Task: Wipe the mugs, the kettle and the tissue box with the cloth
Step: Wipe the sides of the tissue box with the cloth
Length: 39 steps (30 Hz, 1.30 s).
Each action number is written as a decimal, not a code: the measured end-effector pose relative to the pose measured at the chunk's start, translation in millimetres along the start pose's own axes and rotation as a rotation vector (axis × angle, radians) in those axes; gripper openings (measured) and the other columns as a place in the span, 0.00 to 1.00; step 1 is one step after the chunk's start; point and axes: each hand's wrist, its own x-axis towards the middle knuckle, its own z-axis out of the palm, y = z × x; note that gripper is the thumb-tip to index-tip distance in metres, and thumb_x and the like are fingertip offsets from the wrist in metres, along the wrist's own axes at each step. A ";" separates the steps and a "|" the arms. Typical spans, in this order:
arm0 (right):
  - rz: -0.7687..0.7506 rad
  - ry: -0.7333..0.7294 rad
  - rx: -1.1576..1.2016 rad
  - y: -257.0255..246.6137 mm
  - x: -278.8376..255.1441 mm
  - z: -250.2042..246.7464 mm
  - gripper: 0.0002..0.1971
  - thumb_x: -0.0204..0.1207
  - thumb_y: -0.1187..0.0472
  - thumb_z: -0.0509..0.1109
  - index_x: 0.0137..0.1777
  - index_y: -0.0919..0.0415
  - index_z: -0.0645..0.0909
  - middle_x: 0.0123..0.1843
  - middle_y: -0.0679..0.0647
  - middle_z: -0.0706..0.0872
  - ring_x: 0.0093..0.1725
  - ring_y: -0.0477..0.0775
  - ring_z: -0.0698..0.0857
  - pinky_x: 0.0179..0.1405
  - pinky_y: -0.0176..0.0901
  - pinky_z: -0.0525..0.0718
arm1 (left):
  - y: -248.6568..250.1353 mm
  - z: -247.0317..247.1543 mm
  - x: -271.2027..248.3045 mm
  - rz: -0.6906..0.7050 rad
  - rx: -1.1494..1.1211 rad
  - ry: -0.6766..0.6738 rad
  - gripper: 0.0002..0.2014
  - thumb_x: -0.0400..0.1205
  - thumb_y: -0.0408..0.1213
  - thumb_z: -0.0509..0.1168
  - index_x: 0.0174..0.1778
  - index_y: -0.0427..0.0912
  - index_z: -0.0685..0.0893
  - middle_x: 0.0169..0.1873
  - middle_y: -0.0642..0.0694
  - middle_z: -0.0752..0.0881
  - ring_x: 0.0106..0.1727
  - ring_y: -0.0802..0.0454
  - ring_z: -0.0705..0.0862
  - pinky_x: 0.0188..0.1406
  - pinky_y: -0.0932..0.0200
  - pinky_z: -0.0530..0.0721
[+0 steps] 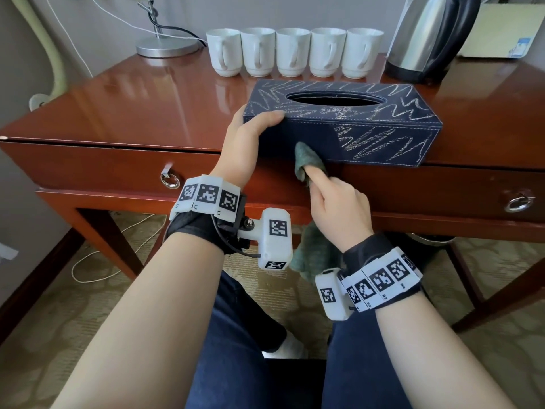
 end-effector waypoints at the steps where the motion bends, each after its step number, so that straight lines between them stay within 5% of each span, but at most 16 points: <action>1: 0.014 0.025 -0.010 5.8 -5.5 -0.9 0.18 0.80 0.59 0.58 0.66 0.53 0.81 0.37 0.60 0.85 0.34 0.70 0.85 0.30 0.50 0.77 | -0.2 0.2 -0.4 -0.002 0.001 0.004 0.20 0.78 0.35 0.70 0.66 0.38 0.82 0.54 0.46 0.91 0.56 0.52 0.89 0.59 0.59 0.84; 8: 0.101 0.170 0.029 17.1 -7.1 -11.2 0.18 0.82 0.61 0.58 0.68 0.61 0.80 0.42 0.64 0.87 0.37 0.70 0.85 0.34 0.55 0.82 | 1.9 2.8 -3.5 -0.016 0.005 0.028 0.11 0.80 0.36 0.69 0.58 0.48 0.81 0.49 0.54 0.90 0.49 0.60 0.88 0.51 0.65 0.81; 15: 0.059 0.064 0.011 15.3 -6.3 -5.7 0.19 0.81 0.59 0.56 0.68 0.57 0.80 0.40 0.61 0.86 0.36 0.69 0.85 0.31 0.52 0.79 | 1.8 2.1 -4.4 -0.018 0.010 0.037 0.15 0.80 0.37 0.69 0.63 0.45 0.81 0.53 0.51 0.90 0.55 0.56 0.88 0.55 0.63 0.82; 23: 0.134 0.137 0.069 8.7 1.7 -12.7 0.20 0.83 0.59 0.55 0.71 0.61 0.77 0.47 0.64 0.87 0.44 0.70 0.86 0.38 0.54 0.81 | 1.4 3.6 -5.8 -0.008 0.004 0.042 0.17 0.79 0.38 0.70 0.64 0.46 0.81 0.56 0.50 0.90 0.59 0.53 0.87 0.67 0.54 0.82; 29: 0.101 0.045 0.021 10.5 -6.0 -8.4 0.20 0.82 0.58 0.55 0.71 0.55 0.77 0.44 0.61 0.86 0.41 0.70 0.85 0.36 0.54 0.78 | 2.2 3.4 -5.8 0.008 0.005 0.035 0.25 0.70 0.44 0.71 0.65 0.44 0.83 0.55 0.49 0.91 0.58 0.53 0.88 0.62 0.56 0.84; 34: 0.207 0.177 0.082 15.4 -8.6 -16.2 0.20 0.84 0.59 0.55 0.72 0.62 0.76 0.48 0.65 0.87 0.45 0.71 0.85 0.39 0.56 0.80 | 1.1 4.0 -5.1 0.001 -0.012 0.043 0.13 0.80 0.36 0.69 0.60 0.46 0.83 0.50 0.53 0.90 0.53 0.57 0.88 0.56 0.62 0.83; 39: 0.174 0.161 0.132 -2.6 8.6 -14.1 0.21 0.84 0.60 0.55 0.74 0.61 0.75 0.46 0.66 0.88 0.44 0.71 0.86 0.39 0.58 0.82 | 1.4 4.7 -5.4 -0.006 -0.015 0.047 0.12 0.80 0.36 0.69 0.60 0.46 0.83 0.50 0.53 0.91 0.52 0.58 0.89 0.52 0.65 0.82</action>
